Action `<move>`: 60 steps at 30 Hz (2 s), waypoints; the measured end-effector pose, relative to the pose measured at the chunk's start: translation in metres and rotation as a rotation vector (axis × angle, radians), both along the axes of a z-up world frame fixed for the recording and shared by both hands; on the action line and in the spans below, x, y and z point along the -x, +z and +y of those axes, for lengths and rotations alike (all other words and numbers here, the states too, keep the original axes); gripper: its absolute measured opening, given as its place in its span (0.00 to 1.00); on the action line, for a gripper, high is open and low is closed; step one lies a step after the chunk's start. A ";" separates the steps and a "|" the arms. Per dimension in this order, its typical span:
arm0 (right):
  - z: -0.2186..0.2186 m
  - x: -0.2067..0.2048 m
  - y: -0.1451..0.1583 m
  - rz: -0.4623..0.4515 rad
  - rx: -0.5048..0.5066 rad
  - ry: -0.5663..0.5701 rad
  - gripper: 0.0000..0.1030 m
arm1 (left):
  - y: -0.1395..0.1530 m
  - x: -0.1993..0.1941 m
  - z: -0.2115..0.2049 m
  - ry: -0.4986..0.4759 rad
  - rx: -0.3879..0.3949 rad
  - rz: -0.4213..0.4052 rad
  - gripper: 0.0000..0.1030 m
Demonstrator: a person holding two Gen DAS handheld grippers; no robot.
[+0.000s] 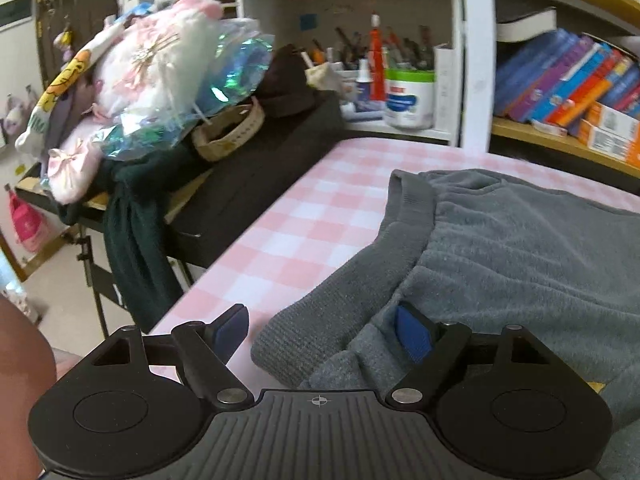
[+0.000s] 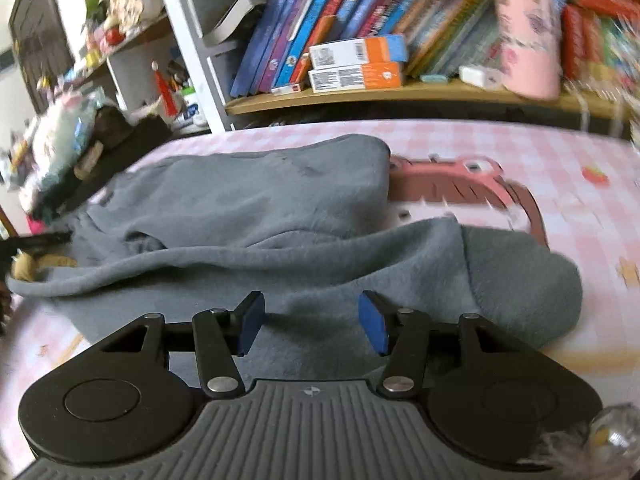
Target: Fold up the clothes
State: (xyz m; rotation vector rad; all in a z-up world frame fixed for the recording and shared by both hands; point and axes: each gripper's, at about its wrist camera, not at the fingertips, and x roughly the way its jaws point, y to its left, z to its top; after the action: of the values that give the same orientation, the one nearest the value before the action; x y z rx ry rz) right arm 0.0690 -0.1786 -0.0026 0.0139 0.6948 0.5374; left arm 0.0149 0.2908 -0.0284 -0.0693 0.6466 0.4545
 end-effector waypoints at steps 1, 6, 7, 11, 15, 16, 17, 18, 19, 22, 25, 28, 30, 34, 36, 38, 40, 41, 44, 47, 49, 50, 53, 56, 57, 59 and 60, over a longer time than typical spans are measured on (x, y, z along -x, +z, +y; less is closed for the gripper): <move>0.008 -0.007 -0.001 -0.019 0.033 0.006 0.47 | 0.000 -0.002 0.002 0.009 0.006 -0.001 0.80; 0.029 -0.043 -0.006 -0.091 0.175 -0.054 0.39 | -0.001 -0.010 0.007 0.010 0.035 -0.007 0.80; 0.026 -0.050 -0.006 -0.084 0.169 -0.065 0.39 | -0.001 -0.012 0.006 0.003 0.034 -0.006 0.80; 0.013 -0.069 -0.005 -0.067 0.159 -0.076 0.39 | -0.002 -0.025 0.004 -0.026 0.038 -0.007 0.80; -0.008 -0.068 0.008 -0.053 0.109 0.019 0.43 | -0.002 -0.033 0.002 -0.040 0.043 -0.012 0.80; -0.012 -0.066 0.014 -0.072 0.116 0.045 0.44 | -0.002 -0.032 0.002 -0.043 0.040 -0.016 0.80; -0.014 -0.062 0.021 -0.099 0.131 0.071 0.46 | -0.002 -0.030 0.003 -0.045 0.049 -0.023 0.80; -0.015 -0.059 0.027 -0.128 0.151 0.103 0.49 | -0.001 -0.028 0.004 -0.047 0.058 -0.031 0.80; -0.010 -0.058 0.031 -0.157 0.195 0.140 0.51 | -0.001 -0.026 0.004 -0.047 0.067 -0.039 0.80; 0.010 -0.059 0.037 -0.240 0.352 0.255 0.63 | -0.001 -0.022 0.000 -0.048 0.068 -0.041 0.81; 0.037 -0.063 0.031 -0.301 0.558 0.395 0.61 | 0.000 -0.019 -0.009 -0.055 0.033 -0.044 0.81; 0.055 -0.073 0.020 -0.277 0.688 0.535 0.54 | 0.001 -0.016 -0.014 -0.059 0.021 -0.051 0.82; 0.059 -0.082 0.017 -0.235 0.696 0.562 0.34 | 0.001 -0.014 -0.014 -0.054 0.026 -0.060 0.84; 0.061 -0.087 0.017 -0.173 0.681 0.557 0.13 | 0.002 -0.013 -0.012 -0.045 0.031 -0.067 0.86; 0.059 -0.073 0.026 -0.257 0.719 0.525 0.07 | 0.002 -0.012 -0.011 -0.045 0.035 -0.071 0.87; 0.050 -0.054 0.045 -0.377 0.714 0.440 0.06 | 0.003 -0.010 -0.012 -0.047 0.035 -0.085 0.87; 0.035 -0.024 0.071 -0.506 0.676 0.319 0.06 | 0.004 -0.007 -0.013 -0.048 0.029 -0.104 0.87; 0.028 -0.007 0.079 -0.539 0.667 0.294 0.05 | 0.005 -0.006 -0.013 -0.048 0.028 -0.115 0.87; 0.006 0.051 0.085 -0.542 0.673 0.335 0.05 | 0.006 -0.002 -0.011 -0.047 0.033 -0.139 0.87; -0.009 0.104 0.060 -0.396 0.719 0.472 0.08 | 0.007 -0.002 -0.009 -0.046 0.044 -0.148 0.87; -0.018 0.130 0.042 -0.271 0.711 0.535 0.17 | 0.007 -0.001 -0.009 -0.046 0.045 -0.152 0.87; -0.021 0.138 0.035 -0.222 0.693 0.540 0.20 | 0.007 -0.001 -0.009 -0.045 0.044 -0.152 0.87; -0.029 0.151 0.026 -0.100 0.602 0.505 0.31 | 0.007 -0.001 -0.009 -0.042 0.043 -0.154 0.88; -0.033 0.148 0.031 -0.042 0.461 0.431 0.31 | 0.007 0.001 -0.008 -0.038 0.049 -0.165 0.88; -0.034 0.145 0.035 -0.036 0.408 0.401 0.31 | 0.007 0.002 -0.008 -0.037 0.051 -0.170 0.88; -0.037 0.141 0.043 -0.042 0.335 0.329 0.30 | 0.007 0.003 -0.007 -0.033 0.059 -0.174 0.88; -0.038 0.139 0.046 -0.060 0.325 0.285 0.30 | 0.007 0.003 -0.006 -0.030 0.061 -0.176 0.88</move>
State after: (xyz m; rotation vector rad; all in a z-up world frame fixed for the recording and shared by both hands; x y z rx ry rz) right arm -0.0705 -0.2169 0.0434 -0.4084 0.7236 0.6887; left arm 0.0117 0.2844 -0.0211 -0.1549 0.4878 0.3945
